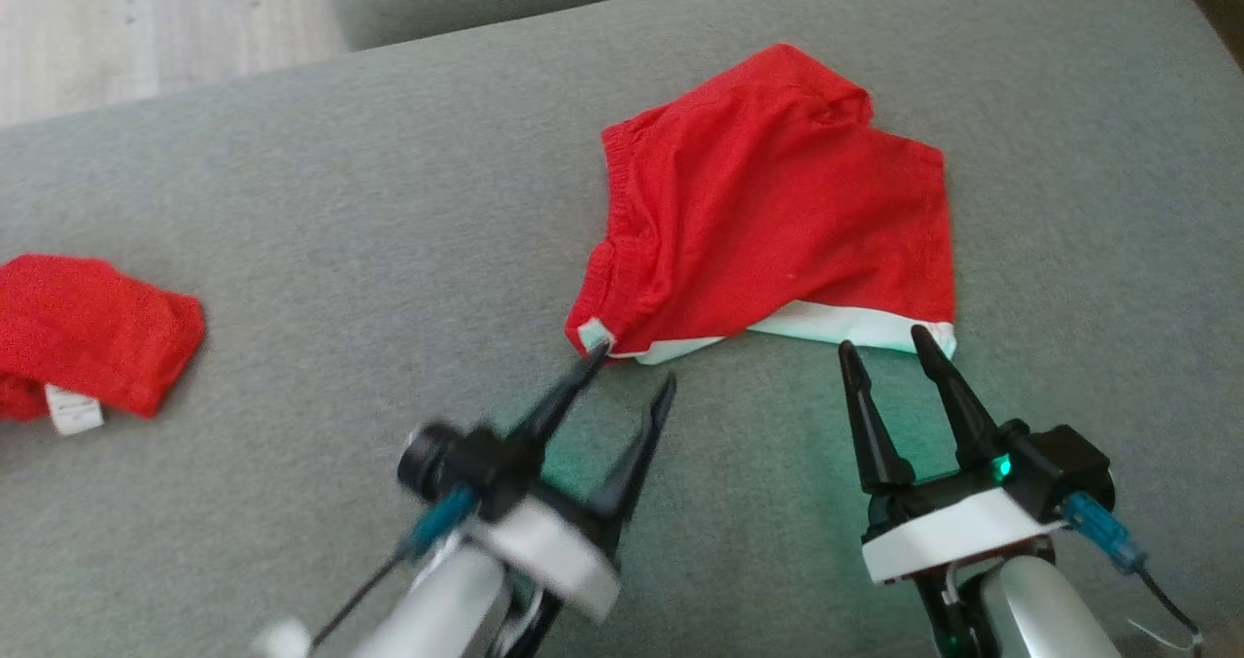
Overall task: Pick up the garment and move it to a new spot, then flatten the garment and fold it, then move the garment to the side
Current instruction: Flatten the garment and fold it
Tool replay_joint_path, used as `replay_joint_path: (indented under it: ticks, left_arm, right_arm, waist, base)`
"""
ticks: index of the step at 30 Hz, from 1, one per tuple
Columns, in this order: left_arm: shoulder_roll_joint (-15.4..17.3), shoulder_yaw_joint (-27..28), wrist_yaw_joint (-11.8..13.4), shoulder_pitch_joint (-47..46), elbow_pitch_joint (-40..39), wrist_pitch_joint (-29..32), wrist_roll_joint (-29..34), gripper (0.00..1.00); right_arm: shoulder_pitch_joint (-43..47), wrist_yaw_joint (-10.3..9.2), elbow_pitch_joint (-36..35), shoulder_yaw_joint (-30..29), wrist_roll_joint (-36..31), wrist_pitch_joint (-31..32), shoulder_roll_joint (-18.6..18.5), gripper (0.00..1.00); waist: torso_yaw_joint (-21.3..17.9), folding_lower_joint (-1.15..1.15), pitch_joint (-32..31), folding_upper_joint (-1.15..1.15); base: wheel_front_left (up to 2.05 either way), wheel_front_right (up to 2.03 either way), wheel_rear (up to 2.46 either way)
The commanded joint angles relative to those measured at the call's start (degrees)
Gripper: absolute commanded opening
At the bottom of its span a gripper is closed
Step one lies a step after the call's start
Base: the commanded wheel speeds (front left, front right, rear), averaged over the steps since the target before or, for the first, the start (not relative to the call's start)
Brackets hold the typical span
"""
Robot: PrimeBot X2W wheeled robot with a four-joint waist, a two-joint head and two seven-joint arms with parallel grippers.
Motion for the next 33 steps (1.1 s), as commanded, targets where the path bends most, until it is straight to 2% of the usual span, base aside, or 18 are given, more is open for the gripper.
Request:
replay_joint_path:
  ticks: [1, 5, 9, 15, 19, 23, 33]
  left_arm:
    - [2.5, 2.5, -0.5, 2.1, -4.7, -0.4, 0.7, 1.0]
    - [6.6, 3.9, -1.1, 7.1, -11.6, -0.4, 0.6, 1.0]
    - [8.9, 4.7, -1.2, 5.6, -13.7, -0.4, -0.7, 1.0]
    - [13.0, -1.8, -1.3, -1.5, -12.9, -0.4, -2.4, 1.0]
    - [16.4, -6.9, -1.3, -7.1, -7.4, -0.4, 0.2, 1.0]
    - [17.2, -10.5, -1.3, -11.3, -2.0, -0.4, -0.5, 1.0]
    - [17.2, -11.9, -1.3, -16.7, 3.4, -0.4, -2.5, 1.0]
  right_arm:
    - [0.0, -0.04, -1.7, 0.9, -0.2, -0.2, -0.2, 1.0]
    - [0.6, -0.04, -1.3, 1.1, -0.4, -0.2, -0.2, 1.0]
    - [0.5, -0.04, -1.0, 2.3, -0.8, -0.2, -0.2, 1.0]
    - [-0.1, -0.04, -0.7, 3.6, -1.5, -0.2, -0.2, 1.0]
    - [-0.6, -0.04, -0.5, 4.2, -1.6, -0.2, -0.2, 1.0]
    - [-0.5, -0.04, -0.7, 4.4, -1.8, -0.2, -0.2, 1.0]
    - [-1.6, -0.04, -1.1, 4.8, -1.7, -0.2, -0.2, 1.0]
  waist:
    - [1.0, 0.0, -0.4, 0.0]
    - [2.1, 0.0, -0.9, 0.0]
    - [2.2, 0.0, -1.0, 0.0]
    - [0.9, 0.0, -0.5, 0.0]
    - [-0.7, 0.0, 0.0, 0.0]
    - [-1.8, 0.0, 0.6, 0.0]
    - [-3.2, 0.0, 2.9, 0.0]
  base:
    - [0.0, 0.0, 0.0]
    - [0.0, 0.0, 0.0]
    - [0.0, 0.0, 0.0]
    - [0.0, 0.0, 0.0]
    - [0.0, 0.0, 0.0]
    - [0.0, 0.0, 0.0]
    - [0.0, 0.0, 0.0]
